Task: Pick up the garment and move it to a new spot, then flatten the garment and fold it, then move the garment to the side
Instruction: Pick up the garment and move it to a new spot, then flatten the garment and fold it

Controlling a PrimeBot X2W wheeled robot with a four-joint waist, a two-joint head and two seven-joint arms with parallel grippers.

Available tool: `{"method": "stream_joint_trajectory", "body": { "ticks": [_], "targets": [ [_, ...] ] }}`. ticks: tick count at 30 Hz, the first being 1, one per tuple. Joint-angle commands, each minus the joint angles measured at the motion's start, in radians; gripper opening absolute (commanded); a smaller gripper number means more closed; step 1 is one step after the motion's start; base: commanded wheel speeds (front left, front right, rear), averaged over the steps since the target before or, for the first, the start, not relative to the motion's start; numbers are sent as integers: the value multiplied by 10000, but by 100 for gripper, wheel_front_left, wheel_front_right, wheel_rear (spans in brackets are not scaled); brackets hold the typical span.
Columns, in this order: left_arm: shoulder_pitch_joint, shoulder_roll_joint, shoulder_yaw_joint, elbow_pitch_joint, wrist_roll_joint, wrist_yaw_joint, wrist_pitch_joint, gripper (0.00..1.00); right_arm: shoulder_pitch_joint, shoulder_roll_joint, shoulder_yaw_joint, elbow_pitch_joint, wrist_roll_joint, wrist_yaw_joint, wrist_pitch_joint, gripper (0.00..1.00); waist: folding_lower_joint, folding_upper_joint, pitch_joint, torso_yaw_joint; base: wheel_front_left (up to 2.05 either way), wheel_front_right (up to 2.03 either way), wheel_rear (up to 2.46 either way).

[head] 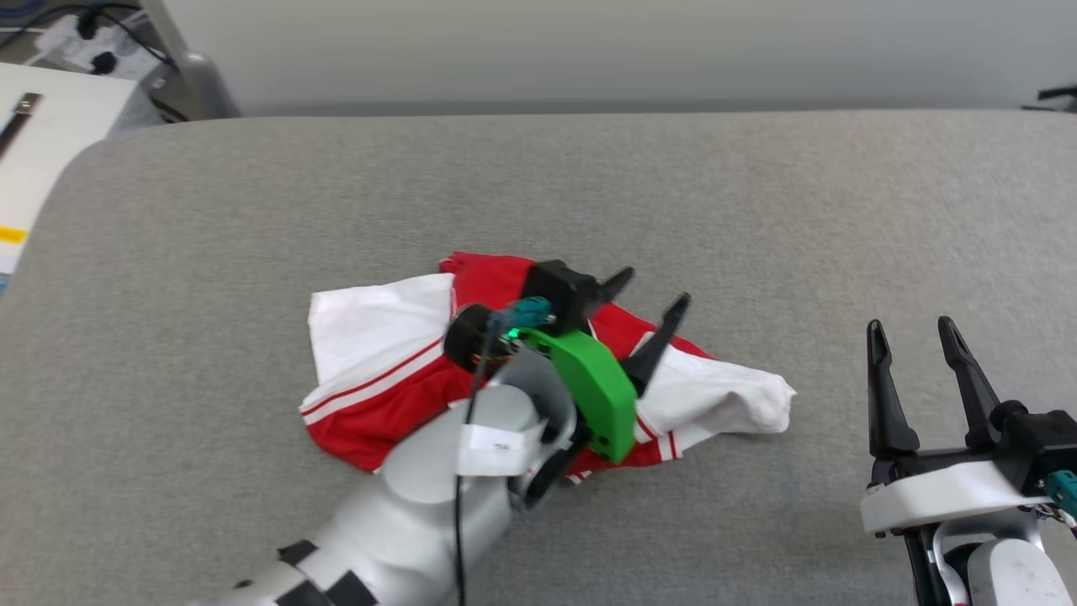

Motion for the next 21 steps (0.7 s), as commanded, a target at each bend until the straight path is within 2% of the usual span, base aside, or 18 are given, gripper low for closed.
{"method": "stream_joint_trajectory", "body": {
  "ticks": [1, 5, 8, 12, 16, 21],
  "targets": [
    [-198, 376, 154, -81, 152, 176, -197, 100, 192, -13, -7, -4, -43, -7, -46, 100, 0, -1, -676, 769, 0, 0, 0],
    [207, 1410, 948, -779, 557, 645, -461, 100, 413, -13, 64, -34, -55, -7, -46, 100, 0, -1, -874, 1108, 0, 0, 0],
    [1076, 2270, 2187, -2044, 1151, 1110, -479, 100, 564, -13, 90, -87, -57, -7, -46, 100, 0, -1, -901, 1309, 0, 0, 0],
    [2979, 2969, 3885, -3695, 2118, 1458, -483, 100, 765, -13, 122, -103, -61, -7, -46, 100, 0, -1, -959, 1485, 0, 0, 0],
    [4825, 2901, 5247, -4912, 3006, 1425, -484, 100, 944, -13, 142, -80, -76, -7, -46, 100, 0, -1, -1036, 1603, 0, 0, 0],
    [6332, 2194, 6374, -5633, 3985, 1145, -485, 100, 1101, -13, 159, -26, -89, -7, -46, 100, 0, -1, -1149, 1681, 0, 0, 0]
  ]
}}
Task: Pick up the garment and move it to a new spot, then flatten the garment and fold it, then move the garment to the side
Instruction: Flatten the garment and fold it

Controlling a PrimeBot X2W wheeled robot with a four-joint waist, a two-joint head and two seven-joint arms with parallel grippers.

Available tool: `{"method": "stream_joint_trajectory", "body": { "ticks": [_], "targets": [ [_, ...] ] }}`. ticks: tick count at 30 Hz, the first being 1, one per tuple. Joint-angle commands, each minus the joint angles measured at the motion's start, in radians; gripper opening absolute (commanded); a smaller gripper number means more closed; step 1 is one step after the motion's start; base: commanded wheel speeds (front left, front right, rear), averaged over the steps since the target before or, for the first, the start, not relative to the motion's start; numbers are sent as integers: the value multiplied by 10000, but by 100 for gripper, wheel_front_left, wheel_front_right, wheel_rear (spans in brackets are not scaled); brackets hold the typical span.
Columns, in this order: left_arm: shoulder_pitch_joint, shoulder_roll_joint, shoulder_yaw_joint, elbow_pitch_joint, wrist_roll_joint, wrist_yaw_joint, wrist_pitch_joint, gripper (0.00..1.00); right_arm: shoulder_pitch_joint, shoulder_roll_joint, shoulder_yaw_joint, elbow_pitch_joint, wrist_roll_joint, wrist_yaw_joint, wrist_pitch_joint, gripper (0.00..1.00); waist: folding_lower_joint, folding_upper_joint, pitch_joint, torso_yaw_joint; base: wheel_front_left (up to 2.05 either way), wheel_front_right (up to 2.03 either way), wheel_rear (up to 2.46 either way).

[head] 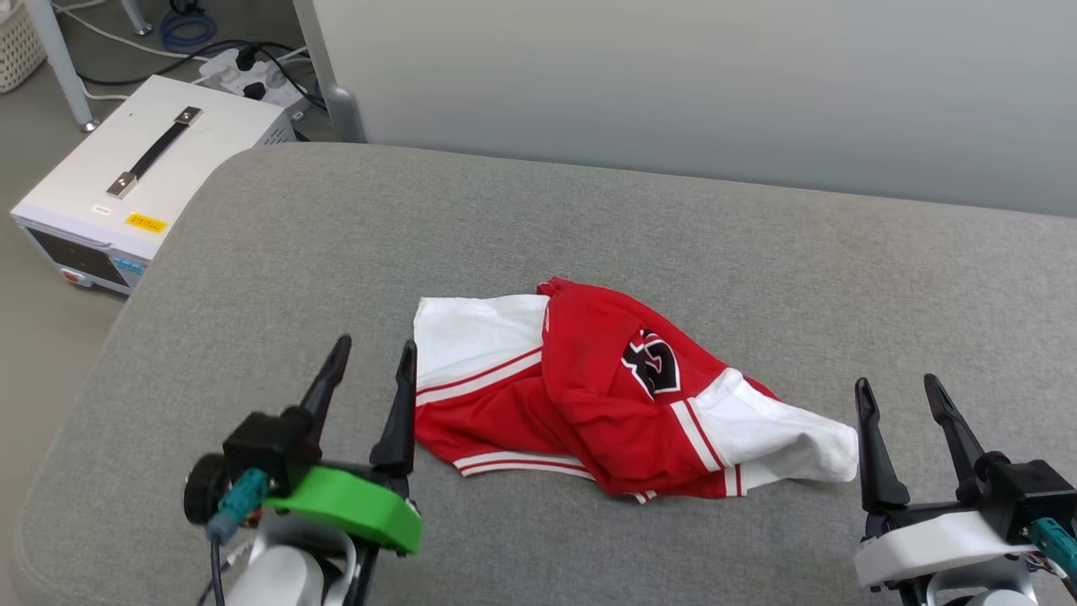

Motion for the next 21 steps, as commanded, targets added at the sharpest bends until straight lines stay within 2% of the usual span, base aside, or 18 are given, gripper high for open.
{"method": "stream_joint_trajectory", "body": {
  "ticks": [1, 7, 11, 14, 18, 21],
  "targets": [
    [335, -303, 263, -97, 174, -147, -57, 100, 138, -16, -4, 11, -17, -7, -46, 100, 0, -1, -57, 48, 0, 0, 0],
    [695, -965, 1080, -57, 895, -793, -58, 100, 213, -33, 156, 90, -285, -7, -46, 100, 0, -1, -36, 48, 0, 0, 0],
    [657, -1237, 1537, 71, 1235, -1136, -58, 100, 359, -436, 832, 304, -336, -7, 322, 100, 0, -1, 8, 21, 0, 0, 0],
    [675, -1432, 1827, 169, 1438, -1335, -58, 100, 457, -1076, 1778, 236, 78, -7, 1549, 100, 0, -1, 56, 1, 0, 0, 0],
    [659, -1716, 2126, 282, 1682, -1591, -58, 100, 471, -2327, 3064, -270, 1039, -7, 4018, 100, 0, -1, 219, 43, 0, 0, 0],
    [590, -1877, 2266, 351, 1822, -1737, -58, 100, 205, -2966, 3716, -694, 1940, -7, 5440, 100, 0, -1, 414, 118, 0, 0, 0]
  ]
}}
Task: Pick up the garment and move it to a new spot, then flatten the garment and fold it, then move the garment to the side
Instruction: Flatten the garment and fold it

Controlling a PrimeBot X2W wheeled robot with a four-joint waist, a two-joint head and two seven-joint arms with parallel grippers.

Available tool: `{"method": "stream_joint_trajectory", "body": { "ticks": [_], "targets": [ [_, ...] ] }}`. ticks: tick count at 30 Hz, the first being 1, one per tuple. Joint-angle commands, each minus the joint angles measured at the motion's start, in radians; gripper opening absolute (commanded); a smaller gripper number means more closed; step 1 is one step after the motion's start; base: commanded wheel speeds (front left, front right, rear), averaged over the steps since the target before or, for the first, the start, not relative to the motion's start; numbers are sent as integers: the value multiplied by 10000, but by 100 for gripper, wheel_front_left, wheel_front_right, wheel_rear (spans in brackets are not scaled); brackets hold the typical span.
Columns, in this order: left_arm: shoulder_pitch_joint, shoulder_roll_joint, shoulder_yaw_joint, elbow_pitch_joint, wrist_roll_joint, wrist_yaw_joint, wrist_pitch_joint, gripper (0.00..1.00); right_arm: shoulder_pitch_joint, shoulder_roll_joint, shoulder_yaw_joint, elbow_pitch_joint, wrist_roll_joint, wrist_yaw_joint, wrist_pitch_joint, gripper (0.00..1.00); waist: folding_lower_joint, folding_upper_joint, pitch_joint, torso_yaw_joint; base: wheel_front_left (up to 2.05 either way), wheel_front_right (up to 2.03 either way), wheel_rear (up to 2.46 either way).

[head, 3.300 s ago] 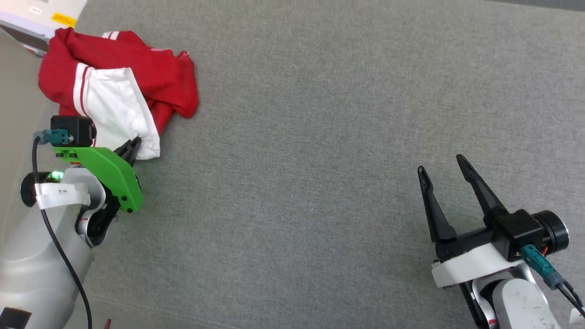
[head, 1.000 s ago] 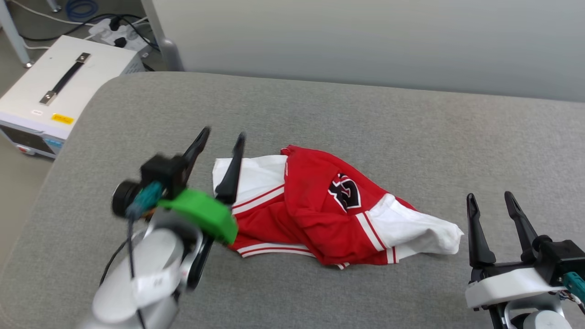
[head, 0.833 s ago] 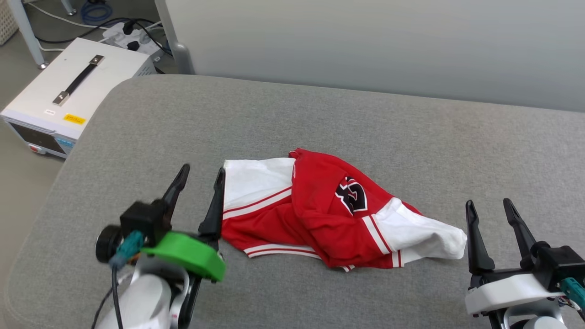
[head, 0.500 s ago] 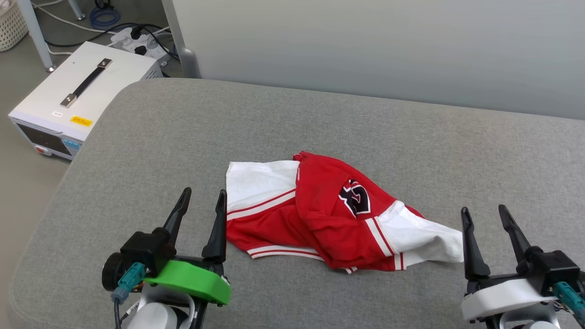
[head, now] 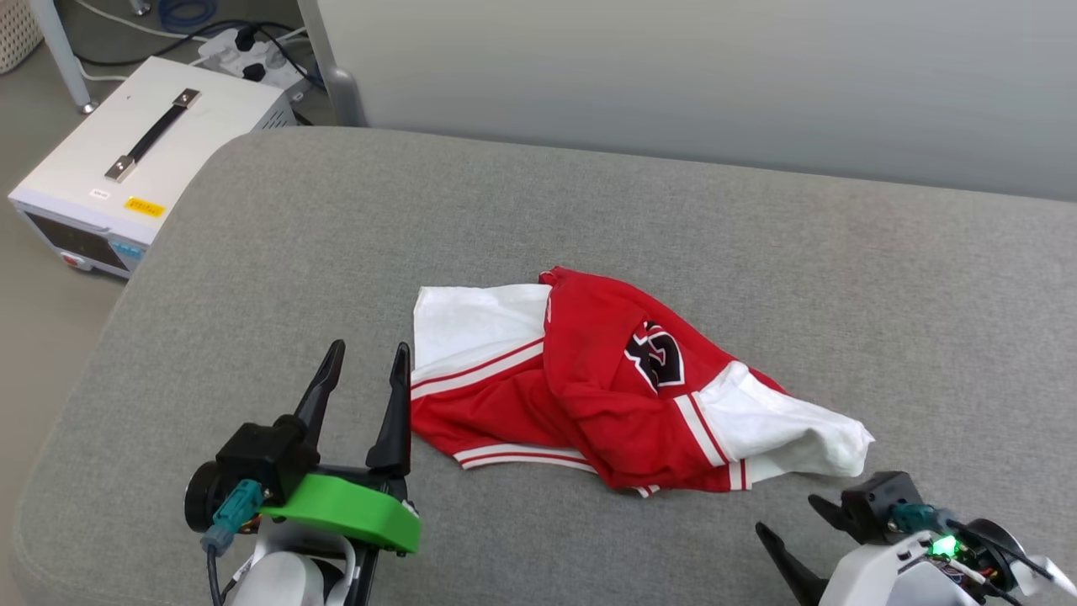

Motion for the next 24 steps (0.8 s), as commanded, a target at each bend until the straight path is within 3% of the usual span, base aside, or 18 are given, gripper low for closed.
{"method": "stream_joint_trajectory", "body": {
  "ticks": [1, 6, 11, 24],
  "targets": [
    [-54, -101, 52, 48, 111, -97, -58, 100, -318, -285, 211, -164, 305, -7, 554, 100, 0, -1, 208, 122, 0, 0, 0],
    [-306, -314, 219, 36, 276, -280, -58, 100, -1153, -902, 787, -71, 997, -7, 2299, 100, 0, -1, 553, 444, 0, 0, 0],
    [-457, -491, 349, 77, 373, -401, -58, 100, -2002, -973, 717, 490, 1217, -7, 3163, 100, 0, -1, 857, 901, 0, 0, 0],
    [-611, -712, 441, 231, 427, -524, -59, 100, -3180, -1229, 857, 2167, 1052, -7, 3398, 100, 0, -1, 1448, 1844, 0, 0, 0]
  ]
}}
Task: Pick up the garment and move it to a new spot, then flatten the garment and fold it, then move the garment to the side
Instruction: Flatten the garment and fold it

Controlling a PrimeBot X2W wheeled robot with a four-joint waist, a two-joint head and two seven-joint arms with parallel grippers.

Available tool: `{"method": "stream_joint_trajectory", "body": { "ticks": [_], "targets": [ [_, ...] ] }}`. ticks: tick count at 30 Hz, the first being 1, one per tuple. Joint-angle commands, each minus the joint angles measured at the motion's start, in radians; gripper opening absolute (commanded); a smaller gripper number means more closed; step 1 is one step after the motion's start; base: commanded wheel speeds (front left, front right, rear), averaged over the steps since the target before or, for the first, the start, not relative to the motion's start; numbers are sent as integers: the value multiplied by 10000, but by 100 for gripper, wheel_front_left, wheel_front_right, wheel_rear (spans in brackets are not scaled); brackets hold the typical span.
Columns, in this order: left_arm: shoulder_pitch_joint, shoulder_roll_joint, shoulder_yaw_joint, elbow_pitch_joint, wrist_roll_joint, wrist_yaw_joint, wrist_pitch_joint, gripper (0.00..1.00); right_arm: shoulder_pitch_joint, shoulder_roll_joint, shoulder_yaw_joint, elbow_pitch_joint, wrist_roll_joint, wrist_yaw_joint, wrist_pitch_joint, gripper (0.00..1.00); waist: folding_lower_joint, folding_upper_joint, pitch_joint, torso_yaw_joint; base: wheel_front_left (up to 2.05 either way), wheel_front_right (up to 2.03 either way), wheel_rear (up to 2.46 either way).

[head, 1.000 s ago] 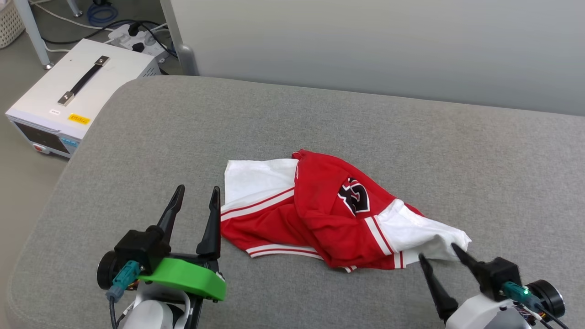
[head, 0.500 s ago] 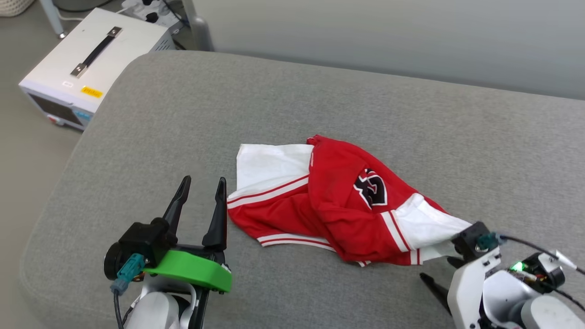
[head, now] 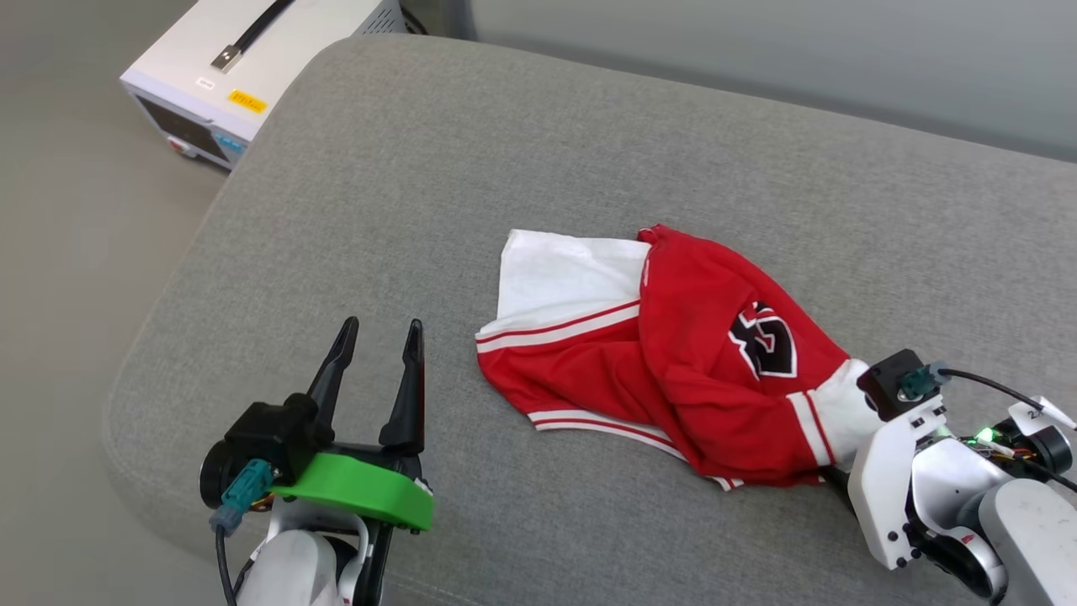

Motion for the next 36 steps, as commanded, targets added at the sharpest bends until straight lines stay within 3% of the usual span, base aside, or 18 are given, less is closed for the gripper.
{"method": "stream_joint_trajectory", "body": {
  "ticks": [1, 2, 4, 5, 13, 21, 27, 29, 30, 31, 36],
  "targets": [
    [-195, -59, 35, 15, 66, -63, -59, 100, -19, -40, 10, 405, -38, -7, 197, 100, 0, -1, 211, 235, 0, 0, 0],
    [-194, -64, 41, 16, 68, -66, -59, 100, 5, -50, -14, 571, -21, -7, 333, 100, 0, -1, 223, 258, 0, 0, 0],
    [-180, -73, 63, 16, 76, -70, -59, 100, 68, -76, -54, 861, 19, -7, 618, 44, 0, -1, 229, 285, 0, 0, 0],
    [-167, -77, 85, 13, 78, -72, -59, 100, 104, -89, -77, 945, 64, -7, 723, 0, 0, -1, 224, 282, 0, 0, 0],
    [-93, -88, 247, 118, 98, -82, -59, 100, 404, -324, -850, 906, 335, -7, 1092, 0, 0, -1, -82, -173, 0, 0, 0],
    [96, -90, 221, 304, 123, -88, -59, 100, 1536, -512, -2652, 341, 455, -7, 2089, 0, 0, -1, -662, -812, 0, 0, 0],
    [250, -90, 191, 423, 144, -91, -59, 100, 2875, -202, -4012, -263, 337, -7, 2798, 0, 0, -1, -908, -1231, 0, 0, 0],
    [268, -90, 140, 463, 153, -92, -59, 100, 3141, 10, -4190, -460, 245, -7, 2620, 29, 0, -1, -919, -1349, 0, 0, 0],
    [267, -90, 109, 483, 161, -92, -59, 100, 3226, 110, -4249, -571, 181, -7, 2425, 92, 0, -1, -917, -1407, 0, 0, 0],
    [259, -90, 86, 503, 168, -93, -59, 100, 3267, 223, -4331, -609, 154, -7, 2280, 100, 0, -1, -925, -1450, 0, 0, 0],
    [280, -90, 60, 605, 217, -94, -59, 100, 3407, 469, -4218, -1090, 66, -7, 1949, 100, 0, -1, -1074, -1658, 0, 0, 0]
  ]
}}
